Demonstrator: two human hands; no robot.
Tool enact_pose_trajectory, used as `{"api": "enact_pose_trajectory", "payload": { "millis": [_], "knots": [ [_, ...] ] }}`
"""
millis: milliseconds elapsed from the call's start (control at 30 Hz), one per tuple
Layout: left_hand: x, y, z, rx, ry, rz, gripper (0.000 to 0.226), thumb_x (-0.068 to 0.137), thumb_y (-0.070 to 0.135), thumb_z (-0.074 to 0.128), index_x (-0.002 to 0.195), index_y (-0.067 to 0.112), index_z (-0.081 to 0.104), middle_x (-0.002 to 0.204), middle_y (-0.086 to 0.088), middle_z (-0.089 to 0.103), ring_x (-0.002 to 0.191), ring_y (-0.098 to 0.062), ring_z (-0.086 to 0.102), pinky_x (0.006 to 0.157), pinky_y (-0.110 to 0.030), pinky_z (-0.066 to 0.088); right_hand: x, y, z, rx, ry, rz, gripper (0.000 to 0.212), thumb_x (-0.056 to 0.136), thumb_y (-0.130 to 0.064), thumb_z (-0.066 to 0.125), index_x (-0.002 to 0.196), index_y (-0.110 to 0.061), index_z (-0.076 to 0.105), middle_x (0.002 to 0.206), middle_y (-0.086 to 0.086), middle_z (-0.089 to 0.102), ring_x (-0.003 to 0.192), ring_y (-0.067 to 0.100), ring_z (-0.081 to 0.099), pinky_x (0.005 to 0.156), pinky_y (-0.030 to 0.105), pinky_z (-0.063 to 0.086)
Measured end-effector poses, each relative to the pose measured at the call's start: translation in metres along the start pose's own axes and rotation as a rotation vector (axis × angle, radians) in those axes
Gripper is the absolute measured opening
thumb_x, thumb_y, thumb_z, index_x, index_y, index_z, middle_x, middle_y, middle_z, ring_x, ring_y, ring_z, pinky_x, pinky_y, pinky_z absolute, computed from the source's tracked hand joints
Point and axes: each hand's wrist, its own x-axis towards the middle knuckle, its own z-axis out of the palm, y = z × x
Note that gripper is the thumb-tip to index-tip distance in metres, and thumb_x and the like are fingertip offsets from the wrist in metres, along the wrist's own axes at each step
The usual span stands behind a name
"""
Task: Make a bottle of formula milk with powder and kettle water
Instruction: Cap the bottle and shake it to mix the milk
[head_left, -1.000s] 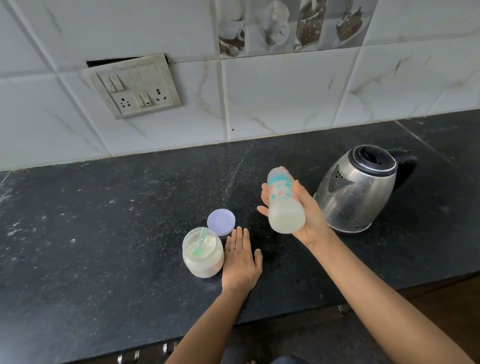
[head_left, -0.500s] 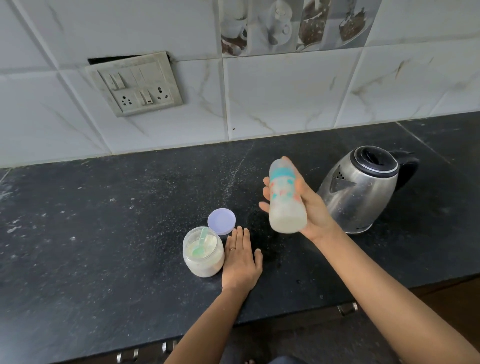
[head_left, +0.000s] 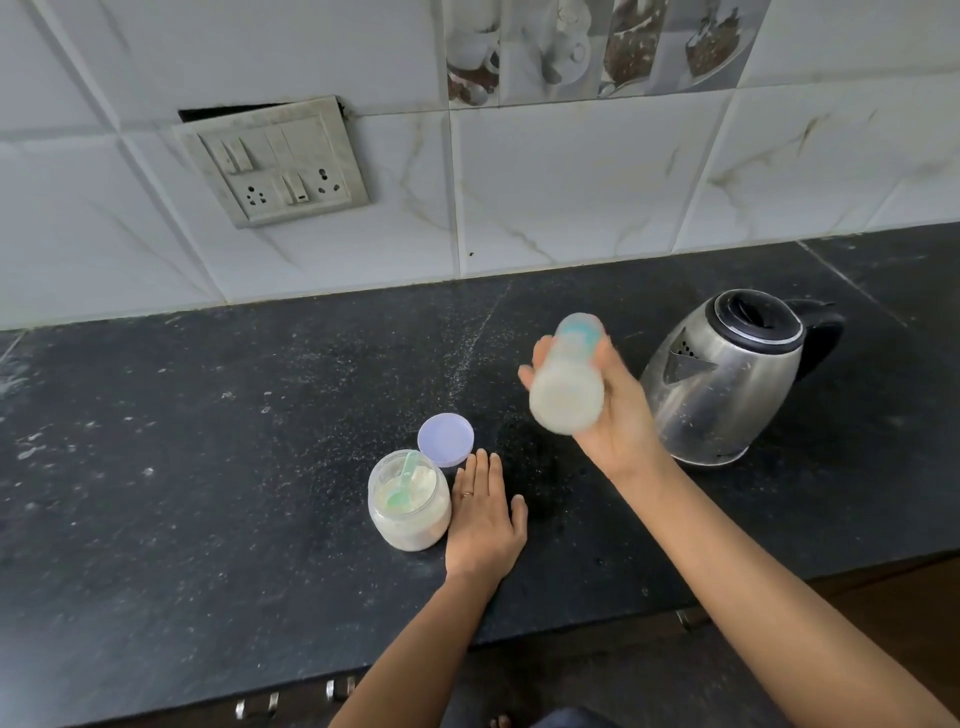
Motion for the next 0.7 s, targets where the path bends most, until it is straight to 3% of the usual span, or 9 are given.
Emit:
{"api": "enact_pose_trajectory", "payload": {
  "millis": [67,200,333,467,600,700],
  "knots": [
    [0.000,0.000,0.001,-0.001,0.002,-0.001,0.075,0.090,0.045,0.006,0.152,0.004,0.019,0.160,-0.014,0.015,0.149,-0.023,0.007,0.117,-0.032,-0.007,-0.006,0.002,-0.003,-0.071,-0.047,0.054,0.088,0.063,-0.020,0.089,0.136,-0.026,0.041,0.111,0.016,0.062,0.099,0.030,0.065,0.083,0.051,0.054],
    [0.000,0.001,0.000,-0.007,0.004,0.004,0.076,0.089,0.045,0.005,0.152,0.003,0.018,0.160,-0.014,0.015,0.149,-0.023,0.006,0.116,-0.031,-0.009,0.000,0.000,-0.003,-0.036,0.057,-0.061,0.088,0.060,-0.026,0.092,0.127,-0.018,0.035,0.103,0.015,0.059,0.101,0.029,0.062,0.089,0.052,0.053],
    [0.001,0.000,-0.001,-0.021,0.003,0.002,0.075,0.090,0.045,0.008,0.151,0.004,0.020,0.159,-0.014,0.016,0.149,-0.023,0.008,0.115,-0.030,-0.010,-0.007,0.003,-0.010,-0.096,-0.039,0.095,0.089,0.061,-0.018,0.089,0.136,-0.027,0.041,0.111,0.015,0.062,0.097,0.029,0.065,0.084,0.050,0.055],
    [0.000,0.001,-0.001,-0.012,-0.010,-0.003,0.071,0.092,0.043,0.014,0.149,0.002,0.027,0.157,-0.016,0.024,0.147,-0.025,0.016,0.116,-0.034,-0.004,0.000,0.004,-0.017,-0.080,0.126,0.019,0.086,0.054,-0.026,0.095,0.123,-0.018,0.044,0.108,0.017,0.056,0.095,0.027,0.067,0.087,0.056,0.054],
    [0.001,0.001,0.000,-0.001,0.000,-0.014,0.068,0.093,0.042,0.021,0.146,0.001,0.033,0.154,-0.017,0.031,0.145,-0.026,0.023,0.116,-0.038,0.000,-0.006,0.008,-0.021,-0.097,0.079,0.129,0.086,0.055,-0.019,0.093,0.130,-0.026,0.050,0.110,0.018,0.063,0.099,0.032,0.066,0.081,0.051,0.055],
    [-0.001,0.002,-0.001,-0.003,-0.007,-0.006,0.071,0.092,0.043,0.015,0.149,0.002,0.026,0.157,-0.016,0.023,0.148,-0.025,0.015,0.115,-0.033,-0.005,-0.005,0.008,-0.021,-0.053,0.147,0.025,0.080,0.052,-0.026,0.095,0.116,-0.014,0.049,0.107,0.017,0.056,0.095,0.028,0.067,0.081,0.052,0.056]
  ]
}}
